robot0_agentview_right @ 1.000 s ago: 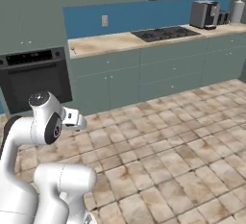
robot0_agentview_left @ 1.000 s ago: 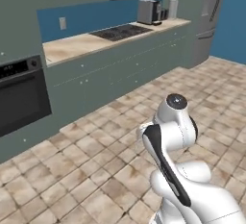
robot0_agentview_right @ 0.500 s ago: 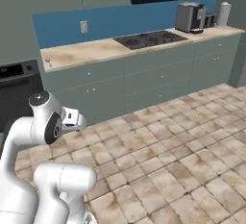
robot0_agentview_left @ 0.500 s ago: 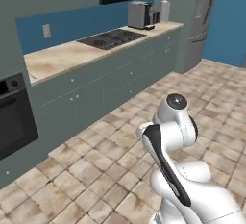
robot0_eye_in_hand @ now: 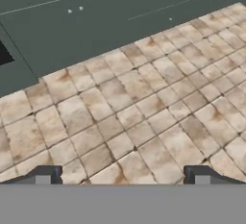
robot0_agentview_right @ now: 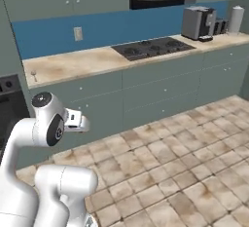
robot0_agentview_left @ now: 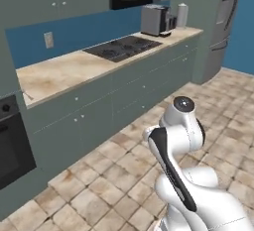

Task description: Take the fork and place it on the left side of the plate. Then take the spoon and place it on the right side of the plate. Make sure they're directly next to the plate.

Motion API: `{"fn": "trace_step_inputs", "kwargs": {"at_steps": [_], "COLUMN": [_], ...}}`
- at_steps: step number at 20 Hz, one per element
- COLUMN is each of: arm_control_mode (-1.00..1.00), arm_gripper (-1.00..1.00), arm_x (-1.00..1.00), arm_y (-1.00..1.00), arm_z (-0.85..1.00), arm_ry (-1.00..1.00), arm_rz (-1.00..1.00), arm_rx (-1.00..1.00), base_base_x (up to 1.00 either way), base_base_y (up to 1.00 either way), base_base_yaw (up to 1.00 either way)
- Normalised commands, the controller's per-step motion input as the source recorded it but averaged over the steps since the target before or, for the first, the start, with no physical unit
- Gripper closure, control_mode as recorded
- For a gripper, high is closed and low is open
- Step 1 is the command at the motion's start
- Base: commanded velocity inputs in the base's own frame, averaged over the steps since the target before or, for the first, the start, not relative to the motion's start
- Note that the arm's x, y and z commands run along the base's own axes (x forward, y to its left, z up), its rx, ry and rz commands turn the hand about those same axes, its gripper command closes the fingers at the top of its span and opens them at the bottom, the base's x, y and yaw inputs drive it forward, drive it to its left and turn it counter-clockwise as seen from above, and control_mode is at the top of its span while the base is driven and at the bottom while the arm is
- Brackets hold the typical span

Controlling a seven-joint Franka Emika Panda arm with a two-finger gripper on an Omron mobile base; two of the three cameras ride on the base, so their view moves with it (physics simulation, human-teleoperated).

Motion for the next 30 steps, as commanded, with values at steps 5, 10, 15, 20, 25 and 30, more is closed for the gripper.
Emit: {"fn": "trace_step_inputs", "kwargs": {"at_steps": [5, 10, 15, 20, 25, 30], "arm_control_mode": [1.0, 1.0, 1.0, 1.0, 1.0, 1.0], "arm_gripper": [-1.0, -1.0, -1.0, -1.0, -1.0, -1.0], "arm_x": [0.0, 0.0, 0.0, 0.0, 0.0, 0.0], "arm_y": [0.0, 0.0, 0.0, 0.0, 0.0, 0.0], "arm_z": [0.0, 0.0, 0.0, 0.0, 0.0, 0.0], "arm_ry": [0.0, 0.0, 0.0, 0.0, 0.0, 0.0], "arm_rz": [0.0, 0.0, 0.0, 0.0, 0.0, 0.0], "arm_rx": [0.0, 0.0, 0.0, 0.0, 0.0, 0.0], "base_base_x": [1.0, 1.0, 1.0, 0.95, 0.58, 0.63], "base_base_y": [-0.17, -0.05, -0.03, -0.78, -0.99, -0.26], "base_base_yaw": [0.46, 0.57, 0.63, 0.37, 0.09, 0.02]}}
